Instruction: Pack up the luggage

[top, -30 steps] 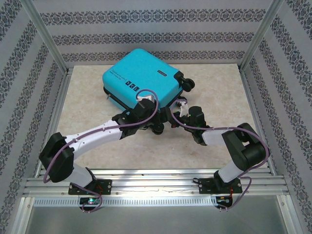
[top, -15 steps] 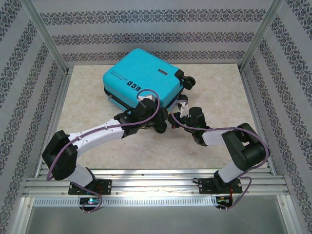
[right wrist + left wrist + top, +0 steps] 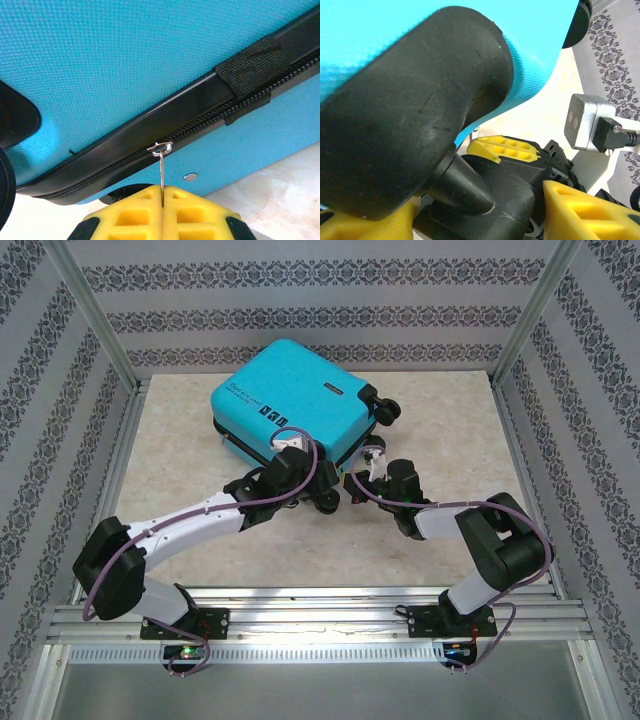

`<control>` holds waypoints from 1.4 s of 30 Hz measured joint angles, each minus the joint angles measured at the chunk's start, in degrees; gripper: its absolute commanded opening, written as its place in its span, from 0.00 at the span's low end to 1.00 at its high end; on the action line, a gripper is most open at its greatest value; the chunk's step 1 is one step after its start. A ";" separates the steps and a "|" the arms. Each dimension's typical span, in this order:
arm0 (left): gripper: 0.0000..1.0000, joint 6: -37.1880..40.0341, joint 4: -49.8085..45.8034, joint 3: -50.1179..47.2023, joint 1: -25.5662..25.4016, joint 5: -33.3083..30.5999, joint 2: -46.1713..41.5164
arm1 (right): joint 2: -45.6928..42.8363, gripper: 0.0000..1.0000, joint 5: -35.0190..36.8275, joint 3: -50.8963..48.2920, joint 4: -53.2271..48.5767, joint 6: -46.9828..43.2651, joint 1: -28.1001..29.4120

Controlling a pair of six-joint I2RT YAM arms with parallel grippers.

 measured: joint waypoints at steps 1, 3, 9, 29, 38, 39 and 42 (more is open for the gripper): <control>0.48 0.00 0.09 -0.28 0.11 0.00 -0.26 | 0.00 0.00 -0.02 0.00 0.00 0.00 0.00; 0.47 0.02 0.42 -0.90 0.44 0.17 -0.79 | 0.00 0.00 -0.09 0.00 0.00 0.00 0.02; 0.46 0.17 -0.26 -1.95 2.19 1.62 -2.60 | 0.00 0.00 -0.20 0.00 0.04 0.02 1.22; 0.41 8.79 -4.46 -3.63 10.29 13.44 -7.87 | -1.92 0.00 7.30 2.05 -6.19 -1.88 3.04; 0.40 11.78 -4.70 -3.63 13.20 17.46 -7.98 | -2.62 0.00 10.95 2.82 -8.11 -1.92 3.45; 0.40 11.98 -4.68 -3.63 13.31 17.62 -7.98 | -2.67 0.00 11.10 2.86 -8.17 -1.92 3.39; 0.39 12.39 -4.70 -3.63 13.55 18.18 -7.98 | -2.73 0.00 11.37 3.13 -8.79 -1.95 3.13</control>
